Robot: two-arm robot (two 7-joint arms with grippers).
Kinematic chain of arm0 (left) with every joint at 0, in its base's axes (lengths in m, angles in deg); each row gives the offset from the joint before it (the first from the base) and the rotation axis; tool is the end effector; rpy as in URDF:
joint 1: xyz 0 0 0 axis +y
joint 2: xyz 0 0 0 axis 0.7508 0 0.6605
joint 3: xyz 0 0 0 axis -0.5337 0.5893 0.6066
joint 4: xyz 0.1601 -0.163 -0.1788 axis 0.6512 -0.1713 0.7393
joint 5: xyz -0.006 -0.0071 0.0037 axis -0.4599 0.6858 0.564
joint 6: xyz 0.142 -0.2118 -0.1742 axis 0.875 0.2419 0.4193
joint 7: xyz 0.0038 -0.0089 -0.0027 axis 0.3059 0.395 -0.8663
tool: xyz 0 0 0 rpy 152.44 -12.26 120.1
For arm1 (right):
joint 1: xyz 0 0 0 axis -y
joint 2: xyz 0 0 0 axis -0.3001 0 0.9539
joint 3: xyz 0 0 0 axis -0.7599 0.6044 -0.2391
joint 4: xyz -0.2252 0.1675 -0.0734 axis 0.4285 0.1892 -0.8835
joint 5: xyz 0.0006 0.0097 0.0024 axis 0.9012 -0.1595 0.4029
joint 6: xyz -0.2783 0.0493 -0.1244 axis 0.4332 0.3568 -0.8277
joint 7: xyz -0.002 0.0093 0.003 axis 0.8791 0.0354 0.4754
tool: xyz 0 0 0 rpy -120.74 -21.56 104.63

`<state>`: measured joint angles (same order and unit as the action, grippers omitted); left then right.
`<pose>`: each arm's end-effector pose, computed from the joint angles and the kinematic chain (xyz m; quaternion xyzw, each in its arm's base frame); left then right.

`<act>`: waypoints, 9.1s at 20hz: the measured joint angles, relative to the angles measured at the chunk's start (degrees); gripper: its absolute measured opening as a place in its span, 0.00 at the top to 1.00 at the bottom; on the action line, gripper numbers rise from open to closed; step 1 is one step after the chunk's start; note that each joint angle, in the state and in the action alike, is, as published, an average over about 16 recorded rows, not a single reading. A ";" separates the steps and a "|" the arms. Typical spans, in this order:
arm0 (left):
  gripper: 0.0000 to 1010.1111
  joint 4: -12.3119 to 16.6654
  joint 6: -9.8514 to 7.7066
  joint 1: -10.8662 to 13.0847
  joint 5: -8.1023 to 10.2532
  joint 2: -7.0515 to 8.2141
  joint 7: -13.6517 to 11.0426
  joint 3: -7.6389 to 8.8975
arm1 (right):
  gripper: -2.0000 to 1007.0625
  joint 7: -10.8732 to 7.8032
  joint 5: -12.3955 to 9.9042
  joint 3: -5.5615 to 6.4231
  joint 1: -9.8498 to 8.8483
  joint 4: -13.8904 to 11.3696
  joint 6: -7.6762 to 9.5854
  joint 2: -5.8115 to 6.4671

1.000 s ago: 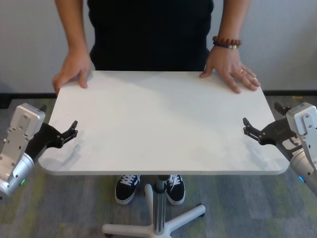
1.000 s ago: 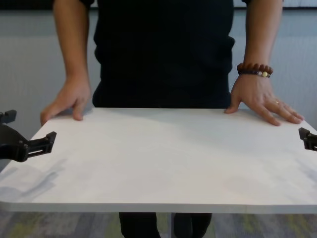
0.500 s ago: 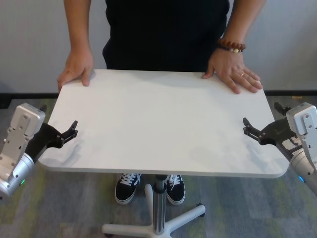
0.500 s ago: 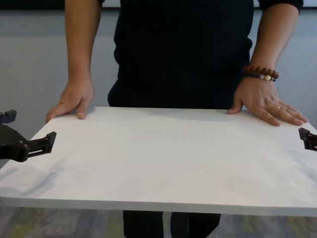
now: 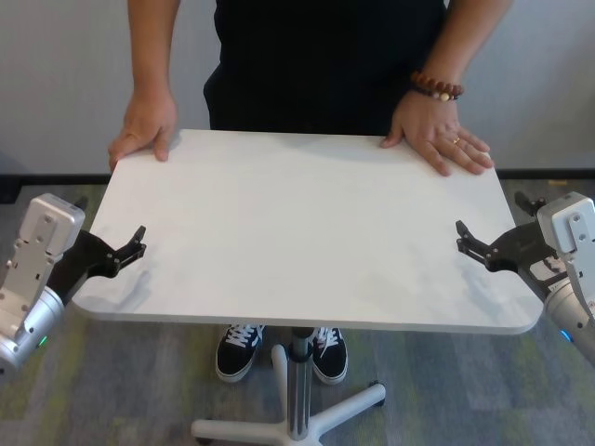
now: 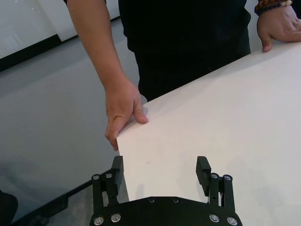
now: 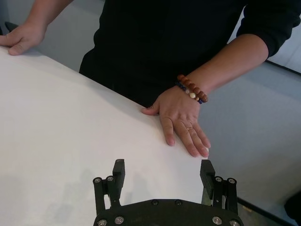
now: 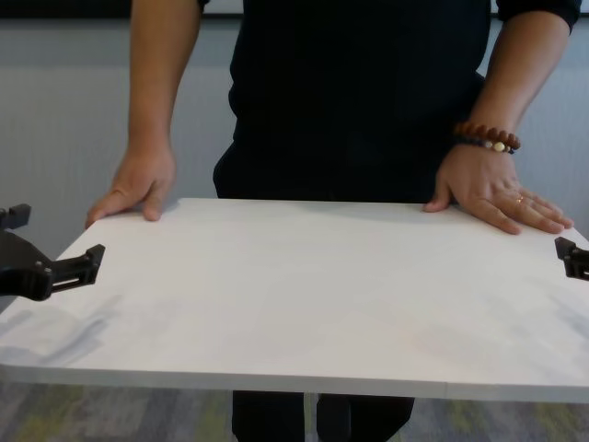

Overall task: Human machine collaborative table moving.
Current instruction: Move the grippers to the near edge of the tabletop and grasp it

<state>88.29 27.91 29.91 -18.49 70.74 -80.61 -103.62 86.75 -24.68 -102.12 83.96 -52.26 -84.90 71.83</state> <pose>0.3581 0.0825 -0.3023 0.1414 -0.1325 0.5799 0.7913 0.3581 -0.0826 -0.3023 -0.1415 -0.1324 -0.5799 0.7913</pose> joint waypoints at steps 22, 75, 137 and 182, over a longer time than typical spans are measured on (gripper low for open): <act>0.01 0.00 0.00 0.00 0.00 0.00 0.00 0.00 | 0.00 0.00 0.00 0.00 0.00 0.00 0.00 0.00; 0.33 0.00 0.00 0.00 0.00 0.00 0.00 0.00 | 0.43 0.00 0.00 0.00 0.00 0.00 0.00 0.00; 0.01 8.84 3.24 12.37 -6.66 7.45 3.99 3.79 | 0.01 4.52 7.09 1.71 -11.55 -11.24 -0.26 3.66; 0.01 15.59 0.27 25.63 -41.32 7.11 14.88 -0.14 | 0.00 16.74 38.16 2.55 -30.10 -20.79 13.30 7.34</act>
<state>103.88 28.18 55.54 -59.81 77.85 -65.73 -103.76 103.50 13.48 -99.57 53.86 -73.05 -71.60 79.17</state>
